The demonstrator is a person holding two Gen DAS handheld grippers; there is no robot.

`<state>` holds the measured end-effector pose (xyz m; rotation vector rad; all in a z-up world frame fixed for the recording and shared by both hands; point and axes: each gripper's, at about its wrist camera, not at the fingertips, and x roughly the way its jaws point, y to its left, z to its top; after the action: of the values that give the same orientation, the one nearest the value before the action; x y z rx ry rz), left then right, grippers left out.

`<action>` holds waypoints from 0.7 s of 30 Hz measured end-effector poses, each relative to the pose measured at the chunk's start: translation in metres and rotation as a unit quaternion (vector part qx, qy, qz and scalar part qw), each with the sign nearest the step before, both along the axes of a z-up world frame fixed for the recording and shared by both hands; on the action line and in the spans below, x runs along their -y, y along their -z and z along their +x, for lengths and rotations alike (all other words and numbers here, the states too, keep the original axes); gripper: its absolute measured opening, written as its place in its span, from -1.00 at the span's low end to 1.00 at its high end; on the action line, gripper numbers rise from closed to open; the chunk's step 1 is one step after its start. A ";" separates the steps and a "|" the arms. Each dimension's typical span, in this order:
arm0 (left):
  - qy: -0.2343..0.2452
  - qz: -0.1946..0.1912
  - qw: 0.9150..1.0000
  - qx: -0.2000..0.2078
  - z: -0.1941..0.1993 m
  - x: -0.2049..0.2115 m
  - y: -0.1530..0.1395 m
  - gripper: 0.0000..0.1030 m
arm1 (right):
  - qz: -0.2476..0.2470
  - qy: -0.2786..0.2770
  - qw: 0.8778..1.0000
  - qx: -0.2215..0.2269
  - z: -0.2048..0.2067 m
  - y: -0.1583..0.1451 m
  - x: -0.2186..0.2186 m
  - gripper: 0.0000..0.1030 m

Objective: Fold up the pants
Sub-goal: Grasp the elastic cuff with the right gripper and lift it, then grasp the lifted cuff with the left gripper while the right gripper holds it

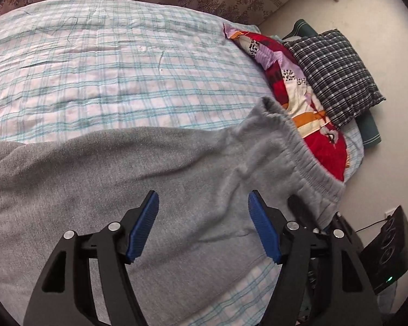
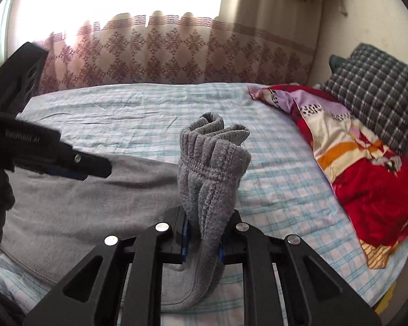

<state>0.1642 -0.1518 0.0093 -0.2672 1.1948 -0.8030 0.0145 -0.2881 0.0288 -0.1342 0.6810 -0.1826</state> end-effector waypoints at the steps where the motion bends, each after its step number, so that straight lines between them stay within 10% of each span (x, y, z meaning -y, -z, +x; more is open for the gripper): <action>1: 0.000 -0.012 1.000 -0.006 0.002 -0.003 -0.004 0.38 | -0.015 -0.015 1.000 0.001 0.000 0.000 -0.011 -0.72; 17: -0.003 -0.162 0.972 -0.171 0.015 -0.034 0.027 0.44 | -0.123 -0.152 0.981 0.001 -0.022 0.018 -0.120 -0.72; 19: -0.009 -0.161 0.972 -0.171 0.014 -0.037 0.031 0.23 | -0.124 -0.157 0.980 -0.001 -0.023 0.018 -0.125 -0.72; 21: -0.017 -0.154 0.974 -0.165 0.017 -0.042 0.032 -0.54 | -0.125 -0.159 0.979 -0.001 -0.023 0.017 -0.128 -0.72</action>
<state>0.1813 -0.1102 -0.0225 -0.6959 1.3679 -0.9390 -0.0081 -0.1600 0.0121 -0.4810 0.6287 0.0416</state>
